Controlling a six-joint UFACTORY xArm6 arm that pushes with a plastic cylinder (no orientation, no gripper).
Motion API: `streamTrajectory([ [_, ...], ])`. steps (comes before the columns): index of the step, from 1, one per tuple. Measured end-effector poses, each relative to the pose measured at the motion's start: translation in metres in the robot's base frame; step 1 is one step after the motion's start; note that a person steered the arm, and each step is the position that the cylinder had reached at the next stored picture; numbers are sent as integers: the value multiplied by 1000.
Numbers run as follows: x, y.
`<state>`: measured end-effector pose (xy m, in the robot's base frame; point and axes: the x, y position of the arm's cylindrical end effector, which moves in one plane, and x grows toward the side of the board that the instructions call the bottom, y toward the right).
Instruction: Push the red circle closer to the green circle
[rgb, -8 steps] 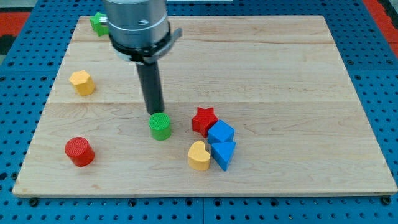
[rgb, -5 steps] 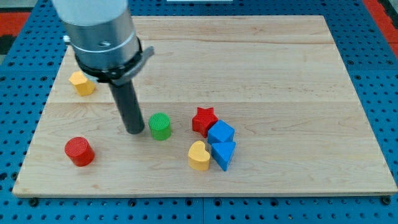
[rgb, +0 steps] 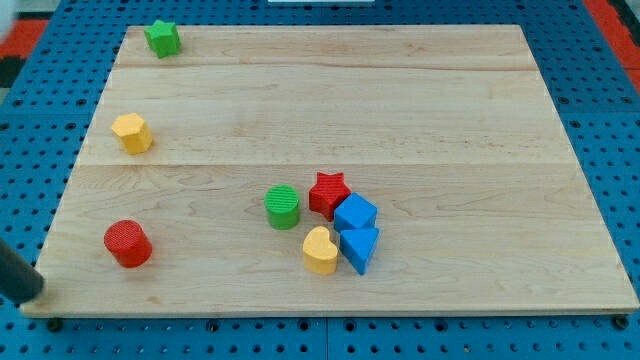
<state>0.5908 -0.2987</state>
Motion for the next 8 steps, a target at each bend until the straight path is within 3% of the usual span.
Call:
streamTrajectory([
  [1,-24,23],
  [3,-29,158],
  [4,-32,161],
  [5,-38,97],
  [6,-62,116],
  [8,-53,173],
])
